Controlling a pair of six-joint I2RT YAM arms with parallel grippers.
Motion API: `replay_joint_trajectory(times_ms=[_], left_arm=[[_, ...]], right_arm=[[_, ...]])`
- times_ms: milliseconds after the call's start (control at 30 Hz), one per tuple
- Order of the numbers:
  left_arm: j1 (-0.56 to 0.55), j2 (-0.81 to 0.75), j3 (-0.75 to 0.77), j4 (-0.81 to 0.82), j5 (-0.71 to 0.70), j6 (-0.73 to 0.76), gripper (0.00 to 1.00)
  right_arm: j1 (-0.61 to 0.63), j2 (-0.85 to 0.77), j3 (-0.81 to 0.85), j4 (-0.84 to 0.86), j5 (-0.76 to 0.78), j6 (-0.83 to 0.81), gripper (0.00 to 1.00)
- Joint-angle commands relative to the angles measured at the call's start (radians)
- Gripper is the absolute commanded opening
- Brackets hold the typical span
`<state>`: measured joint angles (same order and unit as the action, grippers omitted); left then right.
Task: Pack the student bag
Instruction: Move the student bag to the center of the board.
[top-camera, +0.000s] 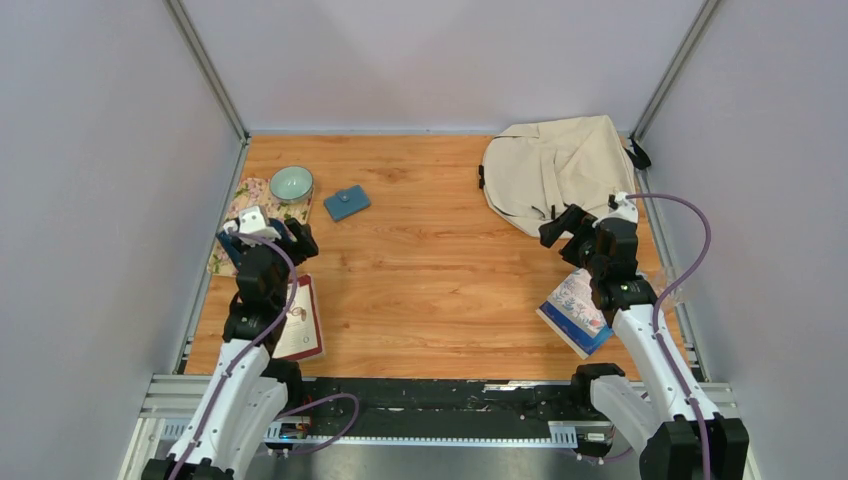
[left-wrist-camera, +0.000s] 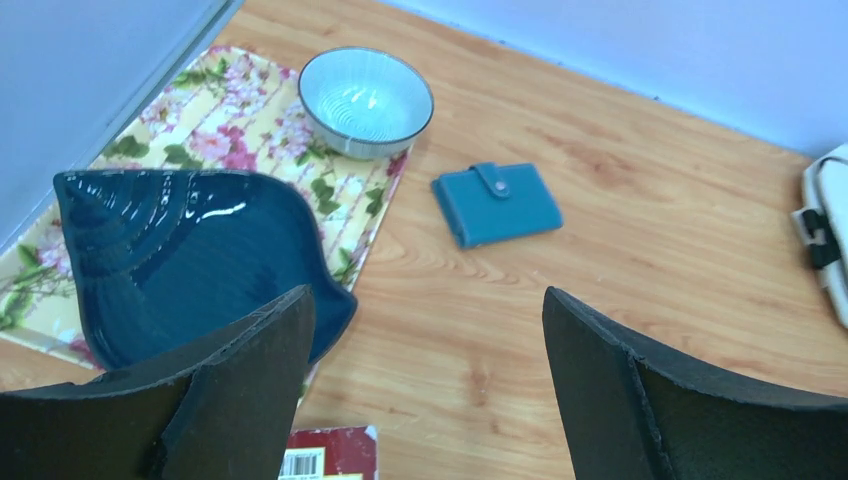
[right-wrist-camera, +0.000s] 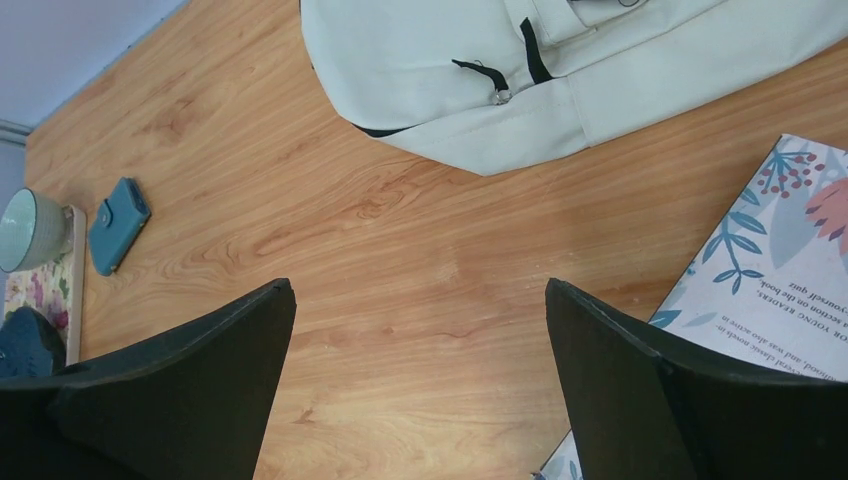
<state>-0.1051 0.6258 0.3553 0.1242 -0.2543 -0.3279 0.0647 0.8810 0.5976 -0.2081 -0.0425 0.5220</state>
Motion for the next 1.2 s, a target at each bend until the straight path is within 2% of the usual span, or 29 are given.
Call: replay_joint_trajectory(times_ms=[0,100,233,400,633,700,733,767,833,867,1000,1167], left_arm=[[-0.011,0.012,0.154,-0.194,0.035,-0.083,0.91],[-0.024,0.025,0.227,-0.339,0.078,-0.097,0.91],[-0.027,0.026,0.188,-0.334,0.174,-0.097,0.91],[-0.042,0.031,0.148,-0.252,0.365,-0.065,0.91],[-0.068,0.139,0.232,-0.268,0.501,-0.056,0.91],[-0.108,0.163,0.258,-0.278,0.472,-0.062,0.91],[-0.178,0.187,0.27,-0.284,0.443,-0.054,0.91],[-0.218,0.199,0.286,-0.293,0.359,-0.028,0.91],[-0.328,0.245,0.327,-0.313,0.278,-0.005,0.91],[-0.349,0.261,0.336,-0.311,0.23,-0.003,0.91],[-0.37,0.345,0.369,-0.261,0.26,-0.059,0.91],[-0.395,0.434,0.413,-0.271,0.291,-0.06,0.91]], right_arm=[[0.001,-0.004,0.025,0.007,0.039,0.098,0.99],[0.0,0.006,0.031,0.006,0.032,0.104,0.99],[-0.011,0.012,0.031,-0.007,0.041,0.134,0.99],[-0.029,0.036,0.037,-0.004,0.004,0.151,0.99],[-0.034,0.059,0.06,-0.007,-0.04,0.138,0.99],[-0.037,0.058,0.062,-0.01,-0.039,0.136,0.99],[-0.04,0.056,0.064,-0.01,-0.04,0.136,0.99],[-0.042,0.059,0.067,-0.016,-0.043,0.138,0.99],[-0.045,0.062,0.07,-0.02,-0.048,0.141,0.99],[-0.046,0.064,0.07,-0.019,-0.053,0.148,0.99],[-0.049,0.055,0.065,-0.022,-0.062,0.164,0.99],[-0.055,0.039,0.067,-0.037,-0.053,0.203,0.98]])
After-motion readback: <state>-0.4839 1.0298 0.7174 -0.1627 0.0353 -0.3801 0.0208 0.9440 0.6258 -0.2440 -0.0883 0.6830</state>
